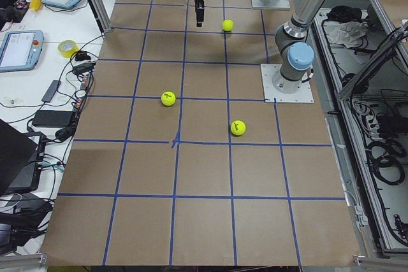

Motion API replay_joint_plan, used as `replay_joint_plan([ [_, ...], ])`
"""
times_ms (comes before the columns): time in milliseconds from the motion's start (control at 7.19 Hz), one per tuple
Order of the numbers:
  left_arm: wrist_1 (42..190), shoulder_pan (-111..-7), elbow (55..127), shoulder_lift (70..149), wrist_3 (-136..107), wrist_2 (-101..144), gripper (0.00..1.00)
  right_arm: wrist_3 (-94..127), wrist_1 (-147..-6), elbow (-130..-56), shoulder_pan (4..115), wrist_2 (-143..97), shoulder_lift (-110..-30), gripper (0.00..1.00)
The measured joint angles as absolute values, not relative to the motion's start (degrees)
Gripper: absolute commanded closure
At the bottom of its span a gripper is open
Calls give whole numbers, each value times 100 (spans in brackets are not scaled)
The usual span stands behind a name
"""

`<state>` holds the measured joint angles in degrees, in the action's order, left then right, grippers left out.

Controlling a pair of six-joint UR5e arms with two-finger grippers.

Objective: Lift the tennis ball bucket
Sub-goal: 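Lower the right gripper over the clear tennis ball can's open end, then close the right gripper on the can and lift it off the table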

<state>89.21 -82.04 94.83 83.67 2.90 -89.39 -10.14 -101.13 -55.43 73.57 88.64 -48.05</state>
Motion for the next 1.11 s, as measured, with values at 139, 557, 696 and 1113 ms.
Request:
replay_joint_plan([
  [139,8921,-8202,9483,8367,290,-8939,0,-1132,-10271,-5495,7228,8876,-4502,0],
  [557,8921,-8190,9483,8367,290,-8944,0,-1475,-10309,-5484,6992,8879,-4196,0],
  [696,8921,-8183,9483,8367,290,-8948,0,-1581,-10228,-5563,6999,8861,-4222,0],
  [1113,8913,-8174,9483,8367,290,-9052,0,-2227,-10209,-5987,7013,8891,-4290,0],
])
